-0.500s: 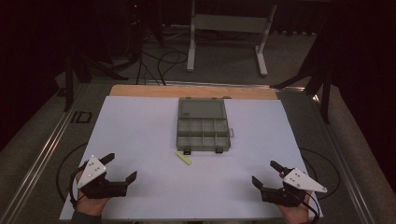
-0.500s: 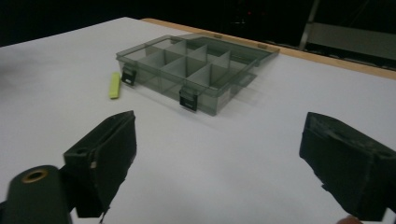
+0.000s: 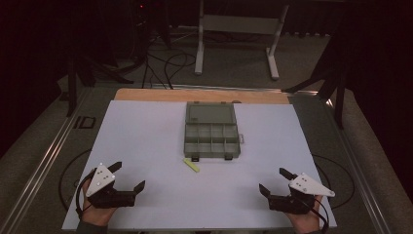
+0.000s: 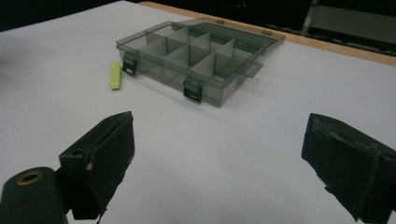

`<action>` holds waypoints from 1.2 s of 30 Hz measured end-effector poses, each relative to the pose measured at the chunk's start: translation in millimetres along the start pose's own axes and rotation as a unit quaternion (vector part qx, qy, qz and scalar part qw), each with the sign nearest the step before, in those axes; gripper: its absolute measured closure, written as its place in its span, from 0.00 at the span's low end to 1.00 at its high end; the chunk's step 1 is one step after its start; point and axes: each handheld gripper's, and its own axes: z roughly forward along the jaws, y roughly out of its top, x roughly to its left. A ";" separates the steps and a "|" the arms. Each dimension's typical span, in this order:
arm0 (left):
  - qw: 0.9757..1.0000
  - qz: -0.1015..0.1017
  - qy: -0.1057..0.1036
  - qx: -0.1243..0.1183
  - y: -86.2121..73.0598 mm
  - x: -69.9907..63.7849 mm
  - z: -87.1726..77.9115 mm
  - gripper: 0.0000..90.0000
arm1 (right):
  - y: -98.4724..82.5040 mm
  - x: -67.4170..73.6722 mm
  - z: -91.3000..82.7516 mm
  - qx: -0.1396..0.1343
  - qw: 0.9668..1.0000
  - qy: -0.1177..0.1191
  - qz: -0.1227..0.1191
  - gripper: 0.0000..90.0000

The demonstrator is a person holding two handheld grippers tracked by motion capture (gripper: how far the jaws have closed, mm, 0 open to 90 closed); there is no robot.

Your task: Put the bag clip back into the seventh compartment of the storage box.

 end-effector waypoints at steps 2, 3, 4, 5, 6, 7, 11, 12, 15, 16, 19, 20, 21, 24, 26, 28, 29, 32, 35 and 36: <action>1.000 0.002 0.000 0.001 -0.2 -0.6 0.6 0.00 | 4.6 1.2 1.2 0.007 1.000 0.000 -0.001 0.10; 1.000 0.001 0.000 0.001 -0.5 -1.2 1.5 0.00 | 6.7 2.2 1.9 0.011 1.000 0.002 -0.001 0.10; 1.000 0.001 0.000 0.001 -0.6 -1.4 1.7 0.00 | 8.0 2.8 2.4 0.012 1.000 0.004 -0.003 0.10; 1.000 0.001 0.000 0.001 -0.6 -1.4 1.7 0.00 | 10.1 3.7 3.0 0.017 1.000 0.004 -0.006 0.10; 1.000 0.001 0.000 0.001 -0.5 -1.6 1.7 0.00 | 13.1 4.9 4.3 0.024 1.000 0.004 -0.009 0.10; 1.000 0.001 0.000 0.000 -0.5 -1.8 1.7 0.00 | 15.6 5.8 5.0 0.026 1.000 0.005 -0.012 0.10; 1.000 0.001 0.000 0.001 -0.9 -2.5 1.8 0.00 | 25.1 8.1 10.0 0.040 0.999 0.017 -0.009 0.10; 1.000 0.001 0.001 0.002 -1.2 -2.7 2.1 0.00 | 27.2 9.0 11.8 0.043 0.999 0.021 -0.012 0.10; 1.000 0.005 0.002 0.004 -1.6 -3.6 2.5 0.00 | 32.6 12.5 18.0 0.051 0.998 0.032 -0.017 0.10; 1.000 0.005 0.003 0.004 -1.6 -3.7 2.6 0.00 | 34.1 13.6 20.4 0.054 0.998 0.034 -0.021 0.10; 1.000 0.005 0.003 0.003 -1.6 -3.9 2.5 0.00 | 38.3 16.9 27.4 0.063 0.997 0.041 -0.026 0.10; 1.000 0.005 0.004 0.003 -1.5 -3.7 2.1 0.00 | 39.9 18.3 30.2 0.064 0.996 0.045 -0.029 0.10; 1.000 0.005 0.004 0.002 -1.4 -3.8 1.9 0.00 | 40.8 19.1 31.6 0.065 0.996 0.047 -0.031 0.10; 1.000 0.004 0.004 0.000 -1.0 -3.6 1.2 0.00 | 43.6 21.6 37.6 0.068 0.996 0.052 -0.036 0.10; 1.000 0.003 0.004 0.000 -0.9 -3.8 1.2 0.00 | 44.3 22.4 39.5 0.070 0.995 0.054 -0.036 0.10; 1.000 0.004 0.003 0.000 -0.9 -3.9 1.0 0.00 | 46.0 23.9 44.8 0.072 0.995 0.062 -0.035 0.10; 1.000 0.004 0.004 -0.001 -0.8 -3.9 0.9 0.00 | 46.6 24.5 46.2 0.073 0.995 0.063 -0.036 0.10; 1.000 0.003 0.004 -0.002 -0.8 -3.8 0.9 0.00 | 49.2 26.0 49.8 0.075 0.994 0.067 -0.039 0.10; 1.000 0.003 0.005 0.000 -2.0 -2.8 1.5 0.00 | 52.5 28.0 53.3 0.086 0.993 0.069 -0.044 0.10; 1.000 0.001 0.006 0.000 -2.4 -2.7 1.8 0.00 | 53.3 28.5 54.2 0.088 0.993 0.069 -0.044 0.10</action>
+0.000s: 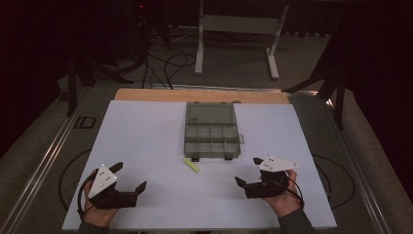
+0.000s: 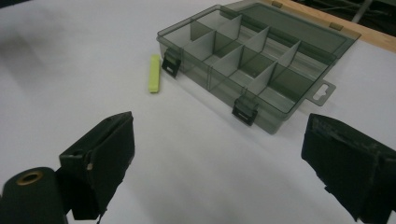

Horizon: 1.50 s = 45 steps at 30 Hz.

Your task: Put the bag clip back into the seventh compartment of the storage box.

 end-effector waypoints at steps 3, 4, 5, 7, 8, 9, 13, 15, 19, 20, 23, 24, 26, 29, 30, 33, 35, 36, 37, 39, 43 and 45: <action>1.000 -0.002 0.000 0.000 -0.6 0.6 0.2 0.00 | 3.8 0.5 3.1 0.011 1.000 0.001 -0.004 0.10; 1.000 -0.002 0.000 0.001 -0.5 0.7 0.1 0.00 | 5.1 0.8 4.3 0.015 1.000 0.004 -0.003 0.10; 1.000 -0.002 0.000 0.001 -0.5 0.7 0.1 0.00 | 5.1 0.8 4.3 0.015 1.000 0.004 -0.003 0.10; 1.000 -0.002 0.000 0.000 -0.5 0.7 0.1 0.00 | 8.1 1.6 7.2 0.024 1.000 0.006 -0.003 0.10; 1.000 -0.002 0.000 0.000 -0.5 0.7 0.1 0.00 | 9.0 2.2 8.2 0.026 1.000 0.007 -0.001 0.10; 1.000 -0.002 0.000 0.000 -0.5 0.7 0.1 0.00 | 10.6 2.6 9.9 0.031 0.999 0.008 -0.005 0.10; 1.000 0.000 -0.001 0.000 -0.1 0.5 -0.1 0.00 | 17.1 5.7 16.4 0.048 0.999 0.012 -0.011 0.10; 1.000 0.000 -0.001 0.000 -0.1 0.5 0.0 0.00 | 20.1 6.6 18.9 0.053 0.998 0.013 -0.013 0.10; 1.000 0.000 -0.001 0.001 0.4 0.5 0.3 0.00 | 25.6 8.8 23.9 0.064 0.998 0.016 -0.015 0.10; 1.000 0.000 -0.001 0.001 0.4 0.5 0.3 0.00 | 25.6 8.8 23.9 0.064 0.998 0.016 -0.015 0.10; 1.000 0.000 -0.001 0.001 0.5 0.5 0.3 0.00 | 31.4 10.6 29.4 0.080 0.997 0.016 -0.015 0.10; 1.000 0.000 -0.001 0.001 0.7 0.5 0.4 0.00 | 33.2 10.8 31.1 0.083 0.996 0.017 -0.018 0.10; 1.000 0.000 -0.001 0.001 0.7 0.4 0.4 0.00 | 34.9 11.4 33.0 0.086 0.996 0.019 -0.019 0.10; 1.000 0.000 -0.002 0.003 0.4 0.5 0.8 0.00 | 41.8 15.3 41.0 0.104 0.994 0.021 -0.028 0.10; 1.000 0.000 -0.002 0.003 0.4 0.5 0.8 0.00 | 41.8 15.3 41.0 0.104 0.994 0.021 -0.028 0.10; 1.000 0.001 -0.002 0.004 0.6 0.4 0.8 0.00 | 46.0 17.7 48.3 0.119 0.992 0.019 -0.034 0.10; 1.000 0.001 -0.003 0.004 0.6 0.4 0.8 0.00 | 48.0 18.0 54.2 0.129 0.991 0.024 -0.032 0.10; 1.000 0.001 -0.003 0.004 0.6 0.4 0.8 0.00 | 48.4 18.3 55.4 0.131 0.991 0.022 -0.032 0.10; 1.000 0.001 -0.002 0.004 0.6 0.5 0.9 0.00 | 49.1 18.8 58.2 0.136 0.990 0.023 -0.032 0.10; 1.000 0.000 -0.003 0.005 0.6 0.6 1.1 0.00 | 50.6 19.8 61.9 0.146 0.988 0.025 -0.034 0.10; 1.000 0.000 -0.004 0.004 0.8 0.1 1.6 0.00 | 54.4 21.7 69.9 0.159 0.986 0.028 -0.038 0.10; 1.000 0.000 -0.004 0.004 0.9 0.2 1.7 0.00 | 56.6 22.9 73.9 0.164 0.985 0.029 -0.041 0.10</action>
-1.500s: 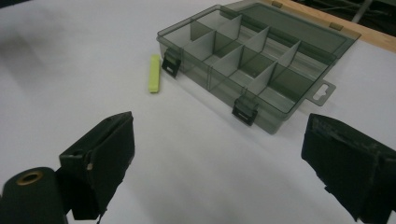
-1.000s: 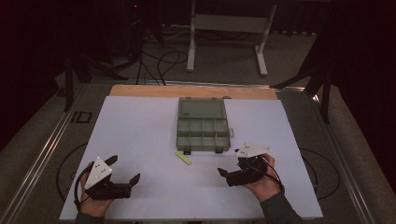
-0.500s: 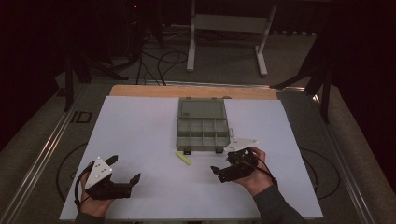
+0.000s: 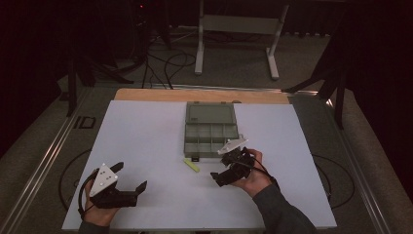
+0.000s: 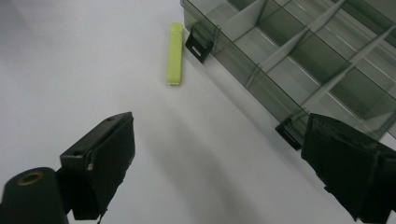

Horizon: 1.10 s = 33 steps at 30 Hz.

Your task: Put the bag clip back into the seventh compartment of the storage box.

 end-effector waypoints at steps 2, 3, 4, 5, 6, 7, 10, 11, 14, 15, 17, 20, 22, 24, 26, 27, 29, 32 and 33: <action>1.000 0.000 0.000 -0.001 0.0 0.0 0.0 0.00 | 4.4 1.2 4.0 0.005 1.000 0.001 0.000 0.10; 1.000 0.000 0.000 -0.001 0.0 0.0 -0.1 0.00 | 5.9 1.2 5.8 0.008 1.000 0.001 -0.004 0.10; 1.000 0.000 0.000 -0.001 0.1 0.0 -0.2 0.00 | 7.5 1.6 7.7 0.011 1.000 0.001 -0.002 0.10; 1.000 0.000 0.001 -0.001 0.1 -0.1 -0.3 0.00 | 8.9 1.8 9.8 0.012 1.000 0.001 -0.001 0.10; 1.000 -0.001 0.001 -0.002 0.1 0.0 -0.4 0.00 | 10.2 2.0 11.7 0.015 1.000 0.001 -0.002 0.10; 1.000 0.000 0.001 -0.002 0.1 0.0 -0.4 0.00 | 11.5 2.3 13.8 0.018 1.000 0.001 -0.004 0.10; 1.000 -0.001 0.001 -0.001 0.0 0.3 -0.3 0.00 | 15.0 3.3 19.9 0.027 1.000 0.001 -0.009 0.10; 1.000 -0.001 0.001 -0.001 -0.1 0.4 -0.2 0.00 | 16.2 3.8 22.0 0.030 1.000 0.001 -0.008 0.10; 1.000 -0.001 0.001 -0.002 -0.1 0.5 -0.4 0.00 | 19.3 5.0 28.0 0.036 0.999 0.003 -0.009 0.10; 1.000 -0.001 0.001 -0.001 -0.1 0.5 -0.4 0.00 | 20.3 5.5 30.1 0.037 0.999 0.005 -0.010 0.10; 1.000 -0.001 0.001 -0.001 -0.1 0.6 -0.2 0.00 | 22.1 7.0 34.1 0.042 0.999 0.007 -0.012 0.10; 1.000 -0.001 0.000 -0.002 -0.1 0.6 -0.2 0.00 | 25.4 10.1 39.7 0.049 0.999 0.010 -0.016 0.11; 1.000 -0.001 0.001 -0.001 0.1 0.8 -0.4 0.00 | 27.9 12.2 43.3 0.050 0.998 0.013 -0.022 0.11; 1.000 0.000 0.001 -0.002 0.1 1.0 -0.5 0.00 | 30.7 13.9 46.7 0.053 0.998 0.015 -0.022 0.12; 1.000 -0.001 0.001 -0.002 0.2 1.0 -0.8 0.00 | 33.3 15.3 50.4 0.055 0.998 0.018 -0.020 0.12; 1.000 -0.001 0.001 -0.002 0.2 1.1 -0.8 0.00 | 34.4 15.9 52.4 0.057 0.998 0.021 -0.021 0.12; 1.000 -0.001 0.001 -0.003 0.1 1.2 -1.0 0.00 | 36.2 17.0 56.3 0.061 0.998 0.023 -0.021 0.13; 1.000 -0.001 0.001 -0.003 0.2 1.2 -1.0 0.00 | 37.8 18.8 60.2 0.065 0.997 0.025 -0.022 0.13; 1.000 -0.001 0.001 -0.003 0.3 1.1 -1.1 0.00 | 39.6 20.4 63.6 0.068 0.997 0.027 -0.024 0.14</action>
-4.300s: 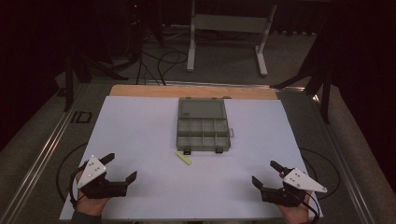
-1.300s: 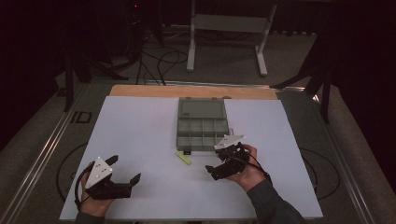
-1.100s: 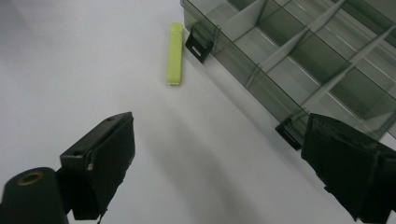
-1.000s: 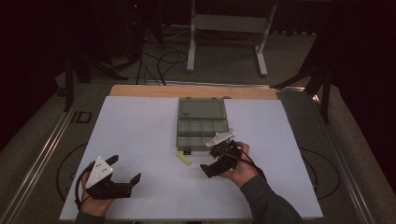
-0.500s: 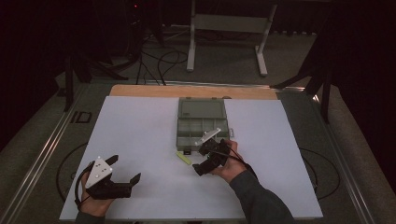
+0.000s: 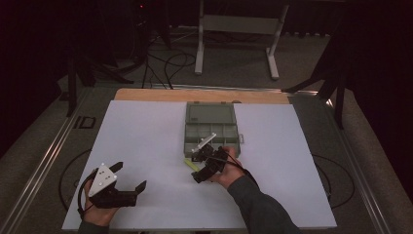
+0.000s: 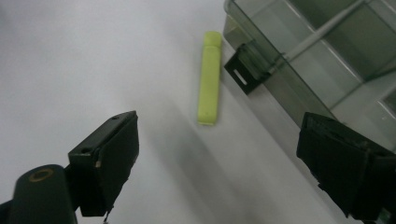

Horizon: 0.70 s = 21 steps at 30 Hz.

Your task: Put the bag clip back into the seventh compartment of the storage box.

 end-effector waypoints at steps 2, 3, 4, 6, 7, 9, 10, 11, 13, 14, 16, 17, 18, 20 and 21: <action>1.000 0.000 0.000 -0.001 0.0 0.0 0.0 0.00 | 1.2 1.1 1.3 0.001 1.000 0.002 0.001 0.14; 1.000 0.000 0.000 -0.001 0.0 0.1 -0.2 0.00 | 2.3 2.0 2.6 0.003 1.000 0.004 -0.001 0.14; 1.000 -0.001 0.000 -0.001 0.0 0.2 -0.2 0.00 | 4.3 3.5 5.3 0.003 1.000 0.006 -0.004 0.15; 1.000 -0.001 0.001 -0.002 0.0 0.1 -0.4 0.00 | 6.3 5.1 8.2 0.006 1.000 0.009 -0.004 0.15; 1.000 -0.001 0.001 -0.003 0.1 0.0 -0.6 0.00 | 7.1 5.9 9.5 0.007 1.000 0.009 -0.003 0.15; 1.000 -0.002 0.001 -0.003 0.1 0.0 -0.7 0.00 | 8.1 6.7 11.5 0.010 1.000 0.010 -0.003 0.15; 1.000 -0.001 0.001 -0.003 0.1 0.2 -0.8 0.00 | 8.8 6.7 13.0 0.012 1.000 0.011 -0.006 0.16; 1.000 -0.001 0.001 -0.003 0.0 0.2 -0.8 0.00 | 10.0 7.3 15.3 0.014 1.000 0.014 -0.007 0.19; 1.000 -0.001 0.001 -0.003 0.1 0.2 -0.7 0.00 | 11.2 7.8 17.5 0.018 1.000 0.018 -0.005 0.23; 1.000 -0.001 0.001 -0.003 0.1 0.1 -0.7 0.00 | 11.7 7.8 18.6 0.022 1.000 0.018 -0.005 0.25; 1.000 -0.001 0.001 -0.002 0.1 0.1 -0.5 0.00 | 12.3 7.3 21.1 0.025 0.999 0.021 -0.003 0.29; 1.000 -0.001 0.001 -0.002 0.0 0.0 -0.5 0.00 | 12.6 6.9 22.0 0.029 0.999 0.021 0.000 0.32; 1.000 -0.001 0.000 -0.002 0.1 0.0 -0.4 0.00 | 12.6 5.7 23.4 0.029 0.999 0.024 -0.002 0.35; 1.000 0.000 0.000 -0.002 0.1 -0.1 -0.4 0.00 | 13.5 4.8 26.1 0.034 0.999 0.028 0.004 0.44; 1.000 0.000 0.000 -0.002 0.1 0.0 -0.4 0.00 | 13.5 4.8 26.1 0.034 0.999 0.028 0.004 0.44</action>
